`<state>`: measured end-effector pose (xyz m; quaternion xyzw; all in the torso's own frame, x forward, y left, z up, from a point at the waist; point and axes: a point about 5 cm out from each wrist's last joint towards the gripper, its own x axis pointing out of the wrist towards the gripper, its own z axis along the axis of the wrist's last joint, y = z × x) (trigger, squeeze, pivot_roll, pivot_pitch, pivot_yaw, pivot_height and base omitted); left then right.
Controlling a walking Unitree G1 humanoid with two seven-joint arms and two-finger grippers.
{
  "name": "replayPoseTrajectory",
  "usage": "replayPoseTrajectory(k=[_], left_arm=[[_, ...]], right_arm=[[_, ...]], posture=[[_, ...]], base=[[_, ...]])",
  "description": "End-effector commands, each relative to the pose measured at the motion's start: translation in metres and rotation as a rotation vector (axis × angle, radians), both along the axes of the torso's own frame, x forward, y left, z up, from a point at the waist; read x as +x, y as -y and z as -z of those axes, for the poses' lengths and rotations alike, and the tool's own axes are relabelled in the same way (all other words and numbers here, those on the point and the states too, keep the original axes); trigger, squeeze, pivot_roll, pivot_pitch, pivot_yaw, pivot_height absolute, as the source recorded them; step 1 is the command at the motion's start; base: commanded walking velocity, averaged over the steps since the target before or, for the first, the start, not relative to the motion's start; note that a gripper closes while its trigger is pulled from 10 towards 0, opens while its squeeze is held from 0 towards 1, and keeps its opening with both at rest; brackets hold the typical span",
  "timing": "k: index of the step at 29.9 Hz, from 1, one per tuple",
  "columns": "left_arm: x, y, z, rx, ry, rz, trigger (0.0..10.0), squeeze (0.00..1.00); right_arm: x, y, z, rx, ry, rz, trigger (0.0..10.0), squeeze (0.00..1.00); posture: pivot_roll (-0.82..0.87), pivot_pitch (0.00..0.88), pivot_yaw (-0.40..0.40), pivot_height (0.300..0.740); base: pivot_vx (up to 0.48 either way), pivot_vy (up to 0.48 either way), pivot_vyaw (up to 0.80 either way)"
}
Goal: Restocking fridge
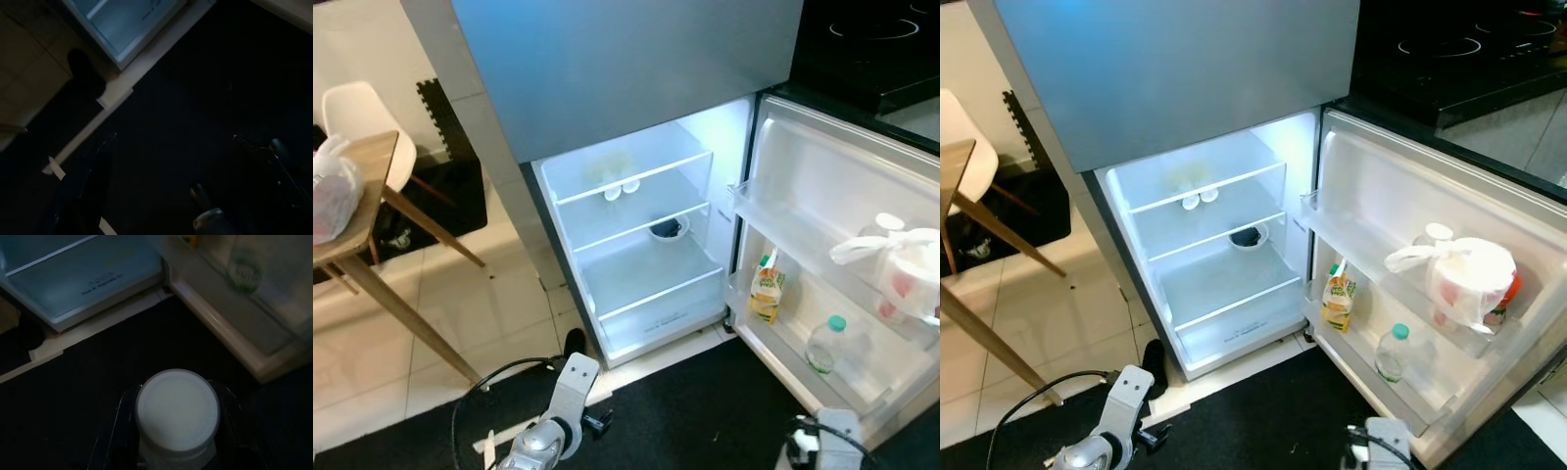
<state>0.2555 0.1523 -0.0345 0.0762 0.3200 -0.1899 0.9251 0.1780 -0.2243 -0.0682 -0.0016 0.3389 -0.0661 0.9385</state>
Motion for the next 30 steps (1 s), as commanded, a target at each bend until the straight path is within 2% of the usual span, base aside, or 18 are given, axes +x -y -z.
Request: replayPoseTrajectory(k=[1, 11, 18, 21, 25, 30], left_arm=[[-0.003, 0.004, 0.003, -0.009, -0.027, -0.008, 10.0, 0.00], [-0.001, 0.003, 0.003, -0.039, -0.039, -0.061, 10.0, 0.00], [-0.001, 0.003, 0.003, -0.040, -0.043, -0.062, 10.0, 0.00], [0.000, 0.003, 0.002, -0.011, -0.019, -0.041, 10.0, 0.00], [0.003, 0.003, -0.003, 0.037, 0.058, -0.023, 10.0, 0.00], [0.007, 0.004, -0.006, 0.048, 0.106, -0.033, 10.0, 0.00]], right_arm=[[-0.004, 0.004, 0.001, -0.001, -0.002, 0.030, 10.0, 0.00], [-0.003, 0.005, -0.001, -0.003, 0.015, 0.036, 10.0, 0.00], [0.005, 0.006, -0.006, -0.002, 0.036, 0.018, 10.0, 0.00], [0.008, 0.006, -0.007, 0.001, 0.042, 0.019, 10.0, 0.00], [0.009, 0.005, -0.007, 0.003, 0.047, 0.017, 10.0, 0.00], [0.009, 0.004, -0.007, 0.005, 0.047, 0.017, 10.0, 0.00]], posture=[[-0.13, 0.058, 0.122, 0.726], [-0.13, 0.066, 0.130, 0.726], [-0.13, 0.070, 0.132, 0.726], [-0.13, 0.070, 0.133, 0.726], [-0.13, 0.070, 0.133, 0.726], [-0.13, 0.068, 0.131, 0.726]], base=[[0.000, 0.000, -0.80], [0.000, 0.000, -0.80], [0.000, 0.000, -0.80], [0.000, 0.000, -0.80], [0.000, 0.000, -0.80], [0.000, 0.000, -0.80]])
